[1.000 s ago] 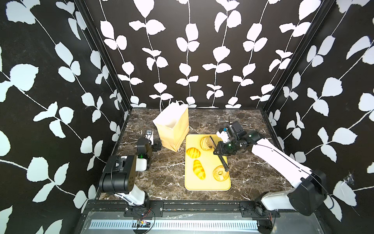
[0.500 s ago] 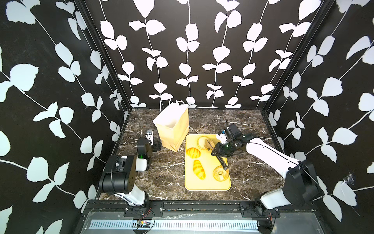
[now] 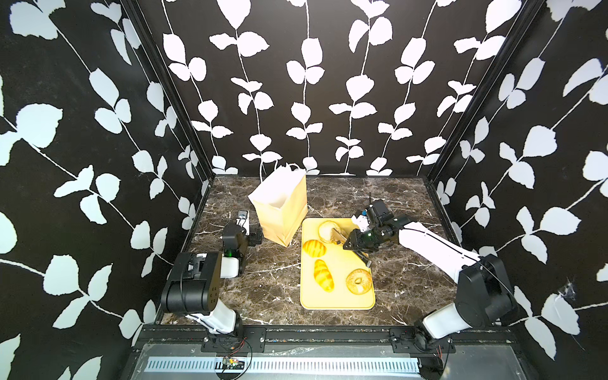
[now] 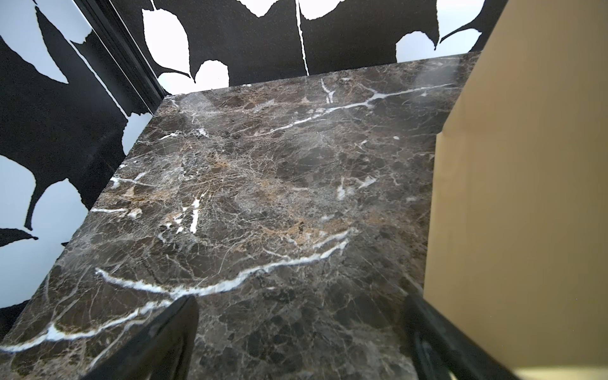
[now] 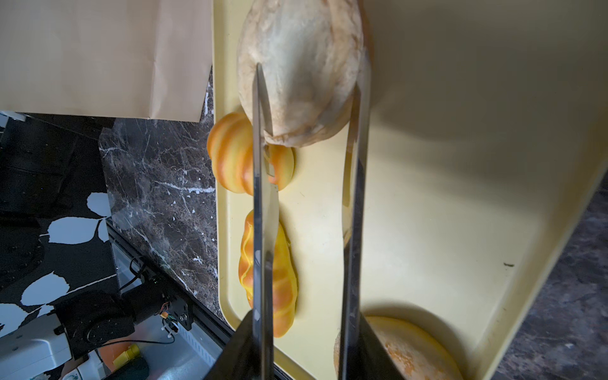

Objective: Pack bread into a paper bag
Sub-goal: Pick up the fake bread from the plate.

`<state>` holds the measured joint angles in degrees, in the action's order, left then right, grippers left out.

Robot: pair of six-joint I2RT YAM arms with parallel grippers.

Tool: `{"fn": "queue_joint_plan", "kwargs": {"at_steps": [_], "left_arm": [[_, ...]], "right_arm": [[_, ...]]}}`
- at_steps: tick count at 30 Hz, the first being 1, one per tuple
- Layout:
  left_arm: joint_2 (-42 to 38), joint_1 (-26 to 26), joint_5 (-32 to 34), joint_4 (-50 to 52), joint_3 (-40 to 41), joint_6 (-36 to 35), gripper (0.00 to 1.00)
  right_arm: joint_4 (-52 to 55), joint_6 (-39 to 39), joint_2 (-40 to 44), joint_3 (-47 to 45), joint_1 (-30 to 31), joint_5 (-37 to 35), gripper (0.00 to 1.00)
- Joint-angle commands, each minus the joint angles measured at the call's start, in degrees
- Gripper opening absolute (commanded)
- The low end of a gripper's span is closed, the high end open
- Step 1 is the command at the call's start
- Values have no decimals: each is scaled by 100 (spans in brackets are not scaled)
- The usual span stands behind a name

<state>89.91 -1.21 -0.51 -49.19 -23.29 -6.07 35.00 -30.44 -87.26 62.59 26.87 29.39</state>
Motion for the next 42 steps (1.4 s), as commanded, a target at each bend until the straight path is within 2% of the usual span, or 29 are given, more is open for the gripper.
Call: {"fn": "queue_joint_plan", "kwargs": {"at_steps": [1, 16, 20, 24, 28, 36, 42], "left_arm": [[-101, -18, -1, -7, -62, -24, 98], [-105, -19, 1, -1, -57, -26, 98], [-105, -19, -6, -1, -59, -22, 98], [-105, -19, 3, 0, -62, -22, 98], [-105, -19, 0, 0, -62, -22, 98], [-105, -19, 2, -2, -60, -26, 98], [-105, -19, 0, -2, -59, -26, 98]], "right_arm": [[-272, -6, 124, -179, -89, 84, 41], [-908, -134, -397, -287, -270, 643, 41], [-1007, -177, -571, -334, -273, 814, 32], [-940, -161, -515, -336, -278, 937, 13], [-786, -146, -275, -322, -271, 947, 0], [11, -36, 472, 458, -172, 740, 0], [563, 19, 572, 1554, 338, 583, 0]]}}
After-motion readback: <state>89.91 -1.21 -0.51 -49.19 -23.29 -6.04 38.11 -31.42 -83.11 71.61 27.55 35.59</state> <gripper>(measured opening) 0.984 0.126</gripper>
